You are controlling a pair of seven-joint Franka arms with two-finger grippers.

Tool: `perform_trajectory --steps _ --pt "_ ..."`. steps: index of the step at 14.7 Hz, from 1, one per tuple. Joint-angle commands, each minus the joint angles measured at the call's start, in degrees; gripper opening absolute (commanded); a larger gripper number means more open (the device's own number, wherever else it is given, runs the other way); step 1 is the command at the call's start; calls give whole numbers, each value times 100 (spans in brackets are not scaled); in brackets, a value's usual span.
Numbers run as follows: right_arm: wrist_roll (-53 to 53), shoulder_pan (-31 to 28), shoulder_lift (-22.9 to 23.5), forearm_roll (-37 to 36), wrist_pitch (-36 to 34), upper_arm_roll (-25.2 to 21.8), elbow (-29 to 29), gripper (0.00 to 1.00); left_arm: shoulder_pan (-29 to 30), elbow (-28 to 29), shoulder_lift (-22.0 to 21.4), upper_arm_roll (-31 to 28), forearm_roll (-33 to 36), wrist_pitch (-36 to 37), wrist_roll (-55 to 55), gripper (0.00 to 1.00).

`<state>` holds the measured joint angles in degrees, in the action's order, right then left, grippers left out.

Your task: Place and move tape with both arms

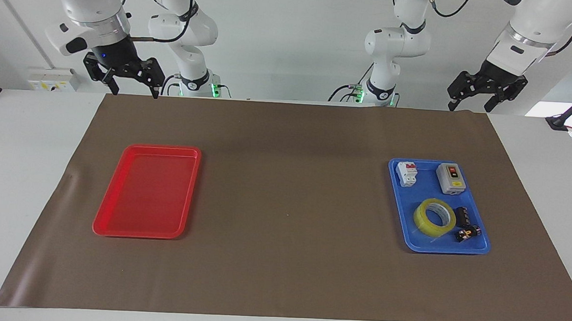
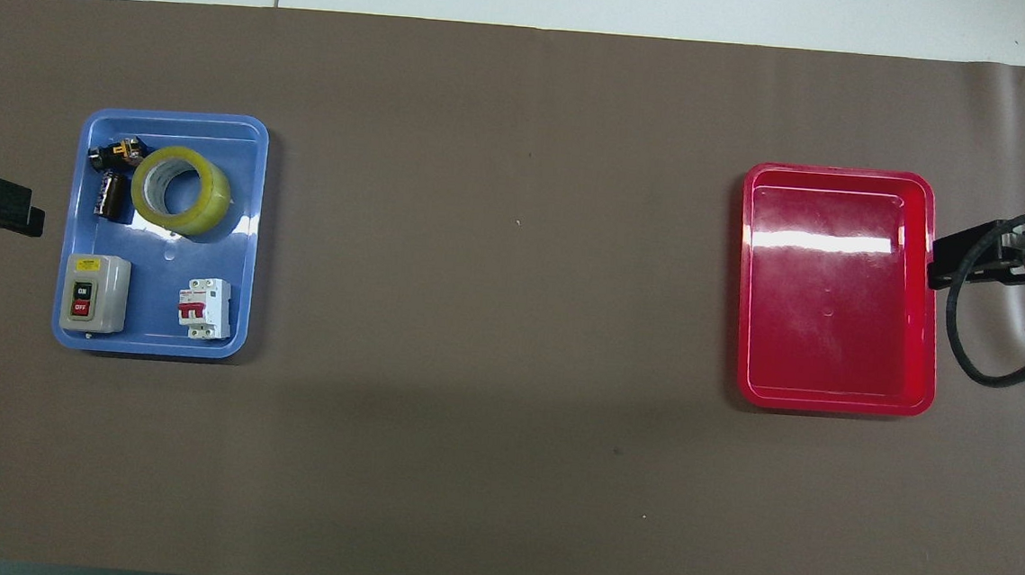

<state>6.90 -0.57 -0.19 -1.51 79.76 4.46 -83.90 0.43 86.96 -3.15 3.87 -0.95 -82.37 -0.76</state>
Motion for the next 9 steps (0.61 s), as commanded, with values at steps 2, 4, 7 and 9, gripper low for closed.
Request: perform_trajectory --steps 2,4,7,9 --pt "-163 -66 -78 -25 57 37 -74 100 18 31 34 -123 -81 -347 -309 100" --pt "-163 -66 -78 -25 57 28 -74 100 27 5 252 -350 -54 -657 -382 100" --pt "-163 -66 -78 -25 57 28 -74 100 228 -83 884 -422 -36 -1068 -355 100" --pt "-163 -66 -78 -25 57 28 -74 100 291 -101 1349 -413 182 -1543 -338 100"
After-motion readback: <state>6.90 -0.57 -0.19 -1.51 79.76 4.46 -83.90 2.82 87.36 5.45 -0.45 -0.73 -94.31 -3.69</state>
